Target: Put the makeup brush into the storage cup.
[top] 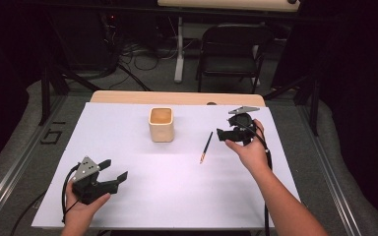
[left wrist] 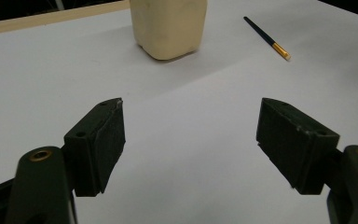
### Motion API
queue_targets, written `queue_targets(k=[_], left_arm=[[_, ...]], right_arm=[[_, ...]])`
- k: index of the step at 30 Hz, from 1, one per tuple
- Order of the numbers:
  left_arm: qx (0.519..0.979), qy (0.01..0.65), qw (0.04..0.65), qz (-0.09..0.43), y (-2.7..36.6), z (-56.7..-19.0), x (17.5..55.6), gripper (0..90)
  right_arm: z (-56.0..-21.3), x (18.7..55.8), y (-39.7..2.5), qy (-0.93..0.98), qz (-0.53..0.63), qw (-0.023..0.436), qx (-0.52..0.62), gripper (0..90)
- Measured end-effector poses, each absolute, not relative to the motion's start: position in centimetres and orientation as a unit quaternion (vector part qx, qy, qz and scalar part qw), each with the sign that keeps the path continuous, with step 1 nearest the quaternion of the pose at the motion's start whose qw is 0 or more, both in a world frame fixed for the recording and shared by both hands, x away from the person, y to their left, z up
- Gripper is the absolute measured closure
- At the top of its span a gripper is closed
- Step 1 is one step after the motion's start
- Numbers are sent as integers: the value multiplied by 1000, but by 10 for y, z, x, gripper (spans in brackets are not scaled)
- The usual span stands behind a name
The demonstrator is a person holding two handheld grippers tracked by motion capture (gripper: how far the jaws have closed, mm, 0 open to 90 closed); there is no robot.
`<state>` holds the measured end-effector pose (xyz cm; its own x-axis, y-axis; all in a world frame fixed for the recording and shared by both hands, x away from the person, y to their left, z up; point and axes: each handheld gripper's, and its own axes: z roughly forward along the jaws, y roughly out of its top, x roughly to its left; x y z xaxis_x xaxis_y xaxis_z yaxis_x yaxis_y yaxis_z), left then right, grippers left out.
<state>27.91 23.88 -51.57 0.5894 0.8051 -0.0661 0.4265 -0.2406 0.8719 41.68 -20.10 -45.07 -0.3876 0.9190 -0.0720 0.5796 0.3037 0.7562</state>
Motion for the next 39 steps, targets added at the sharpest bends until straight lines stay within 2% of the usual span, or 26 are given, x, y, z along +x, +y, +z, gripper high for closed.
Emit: queue_targets(k=[14,29,36,39], left_arm=[[760,410,462,203,241,-516,280,239],[761,409,461,201,242,-517,280,241],[761,410,460,202,242,-517,280,241],[762,409,459,202,241,-517,280,241]], right_arm=[[-451,456,-187,770,276,265,511,208],[-448,472,-169,777,253,261,514,207],[-457,472,-162,790,226,240,518,208],[-460,472,-159,796,205,206,531,231]])
